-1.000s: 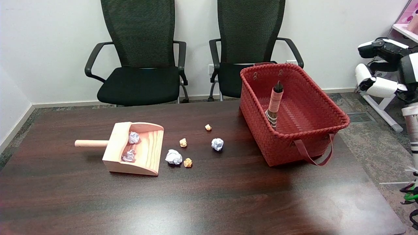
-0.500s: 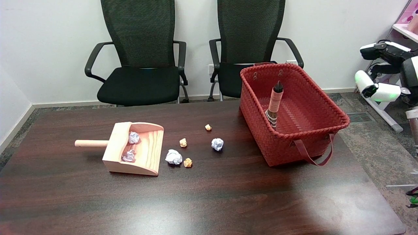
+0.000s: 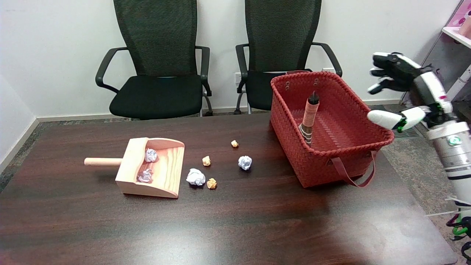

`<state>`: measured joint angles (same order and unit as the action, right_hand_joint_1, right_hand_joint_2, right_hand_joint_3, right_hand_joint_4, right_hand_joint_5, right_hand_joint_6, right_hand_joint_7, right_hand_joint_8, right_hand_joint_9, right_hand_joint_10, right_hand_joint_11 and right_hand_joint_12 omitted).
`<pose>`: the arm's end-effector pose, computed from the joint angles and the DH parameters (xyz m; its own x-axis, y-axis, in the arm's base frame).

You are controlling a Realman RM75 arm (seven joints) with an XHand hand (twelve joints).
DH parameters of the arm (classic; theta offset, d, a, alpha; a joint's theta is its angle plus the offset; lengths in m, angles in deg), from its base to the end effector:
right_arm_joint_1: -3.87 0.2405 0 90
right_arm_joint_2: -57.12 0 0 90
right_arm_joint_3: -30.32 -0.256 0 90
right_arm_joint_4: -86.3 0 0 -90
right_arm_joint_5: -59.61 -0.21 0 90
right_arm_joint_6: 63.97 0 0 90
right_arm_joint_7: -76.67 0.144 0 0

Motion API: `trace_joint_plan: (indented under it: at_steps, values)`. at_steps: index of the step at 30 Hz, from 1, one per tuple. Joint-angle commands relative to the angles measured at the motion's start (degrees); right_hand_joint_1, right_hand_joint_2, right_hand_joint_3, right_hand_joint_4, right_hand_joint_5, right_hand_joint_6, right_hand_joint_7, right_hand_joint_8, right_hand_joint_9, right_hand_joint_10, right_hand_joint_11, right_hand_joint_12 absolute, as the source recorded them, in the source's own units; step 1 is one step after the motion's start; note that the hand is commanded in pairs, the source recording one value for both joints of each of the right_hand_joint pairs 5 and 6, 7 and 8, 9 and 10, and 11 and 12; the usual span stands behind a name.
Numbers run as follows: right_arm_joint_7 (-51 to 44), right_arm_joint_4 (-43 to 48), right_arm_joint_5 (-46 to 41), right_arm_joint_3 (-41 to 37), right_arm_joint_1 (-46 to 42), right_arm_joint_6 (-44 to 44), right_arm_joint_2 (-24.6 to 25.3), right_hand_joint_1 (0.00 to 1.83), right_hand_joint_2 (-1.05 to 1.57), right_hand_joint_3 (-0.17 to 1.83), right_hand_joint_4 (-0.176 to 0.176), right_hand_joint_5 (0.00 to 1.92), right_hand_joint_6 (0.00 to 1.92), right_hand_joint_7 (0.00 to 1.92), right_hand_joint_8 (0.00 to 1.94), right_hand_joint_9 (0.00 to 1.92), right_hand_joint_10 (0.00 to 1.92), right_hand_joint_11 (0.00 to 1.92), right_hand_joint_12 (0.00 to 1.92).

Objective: Pick up the broom by its handle.

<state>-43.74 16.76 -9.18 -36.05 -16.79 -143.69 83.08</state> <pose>-0.1935 -0.2174 0.5126 0.5109 0.3585 0.7813 -0.7023 -0.3501 0.6199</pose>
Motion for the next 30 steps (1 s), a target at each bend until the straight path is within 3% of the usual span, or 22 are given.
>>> trace_joint_plan:
  at_steps: [1, 8, 18, 23, 30]
  values:
    - [15.3, -8.9, 10.3, 4.8, 6.2, 11.9, -0.6, 0.82, -0.10, 0.80, -0.129, 0.33, 0.33, 0.33, 0.33, 0.50, 0.50, 0.74, 0.74]
    - [19.7, -10.7, 10.3, 6.8, 9.0, 16.0, 0.9, 0.80, -0.13, 0.66, -0.089, 0.28, 0.28, 0.28, 0.28, 0.45, 0.45, 0.66, 0.66]
    - [22.3, -10.5, 9.5, 6.0, 10.9, 21.3, 6.2, 0.79, -0.15, 0.66, -0.071, 0.24, 0.24, 0.24, 0.24, 0.41, 0.41, 0.57, 0.57]
    - [28.5, -7.2, 10.3, 6.0, 11.8, 21.3, 6.4, 0.80, -0.21, 0.71, -0.051, 0.20, 0.20, 0.20, 0.20, 0.37, 0.37, 0.47, 0.47]
    - [28.7, -5.4, 10.3, 6.0, 12.8, 22.4, 6.5, 0.80, -0.24, 0.69, -0.022, 0.19, 0.19, 0.19, 0.19, 0.34, 0.34, 0.42, 0.42]
